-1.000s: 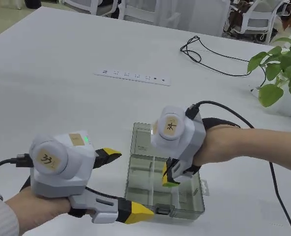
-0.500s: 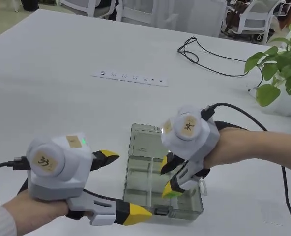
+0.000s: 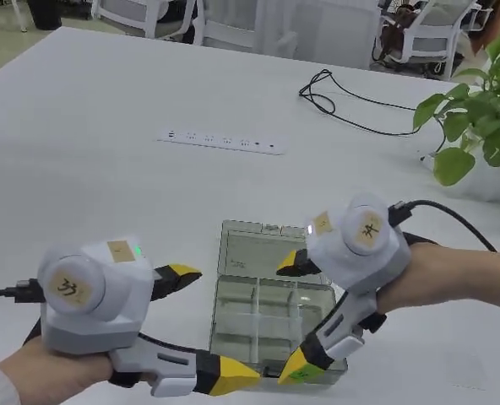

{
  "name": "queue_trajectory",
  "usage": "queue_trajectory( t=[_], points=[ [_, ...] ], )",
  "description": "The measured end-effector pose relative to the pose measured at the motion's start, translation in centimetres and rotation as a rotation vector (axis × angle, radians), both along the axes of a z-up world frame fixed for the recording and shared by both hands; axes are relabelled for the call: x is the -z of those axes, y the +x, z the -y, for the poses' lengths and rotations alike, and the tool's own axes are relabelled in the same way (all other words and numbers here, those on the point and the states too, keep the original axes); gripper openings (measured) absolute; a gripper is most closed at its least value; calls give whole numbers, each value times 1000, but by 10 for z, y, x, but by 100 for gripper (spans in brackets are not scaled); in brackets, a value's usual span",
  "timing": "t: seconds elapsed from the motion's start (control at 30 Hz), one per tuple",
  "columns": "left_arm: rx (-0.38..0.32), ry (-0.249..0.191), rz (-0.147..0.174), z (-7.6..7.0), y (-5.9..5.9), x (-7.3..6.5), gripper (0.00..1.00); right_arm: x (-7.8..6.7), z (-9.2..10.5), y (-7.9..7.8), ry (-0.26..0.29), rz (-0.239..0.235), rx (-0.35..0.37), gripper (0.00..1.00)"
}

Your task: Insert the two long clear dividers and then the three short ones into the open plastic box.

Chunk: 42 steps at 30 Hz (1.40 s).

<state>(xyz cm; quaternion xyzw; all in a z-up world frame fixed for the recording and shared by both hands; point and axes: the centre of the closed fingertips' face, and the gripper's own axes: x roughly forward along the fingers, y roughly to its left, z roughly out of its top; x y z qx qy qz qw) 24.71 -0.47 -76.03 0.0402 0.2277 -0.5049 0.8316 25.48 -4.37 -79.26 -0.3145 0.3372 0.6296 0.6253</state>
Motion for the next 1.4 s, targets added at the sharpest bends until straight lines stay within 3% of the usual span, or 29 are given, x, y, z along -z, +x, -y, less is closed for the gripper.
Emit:
queue_trajectory(
  t=[0.13, 0.33, 0.53, 0.67, 0.8, 1.03, 1.4],
  points=[
    [3, 3, -3, 0, -1, 1, 91, -6, -1, 1, 49, 21, 28, 100],
    [5, 0, -5, 0, -1, 0, 92, -8, 5, 1, 84, 27, 71, 100],
    [-1, 3, -1, -3, 1, -1, 92, -11, 32, 9, 120, 22, 176, 100],
    [-7, 5, 0, -5, 2, -2, 92, -13, 60, 13, 128, 39, 254, 100],
    [-8, 11, -3, -7, 2, -1, 92, -12, 90, 15, 121, 39, 325, 100],
    [-10, 20, -5, -7, 2, 1, 92, -11, 123, 9, 105, 27, 381, 100],
    [-13, 51, -7, -14, 0, 3, 95, 4, 179, -7, -4, 24, 413, 99]
  ],
)
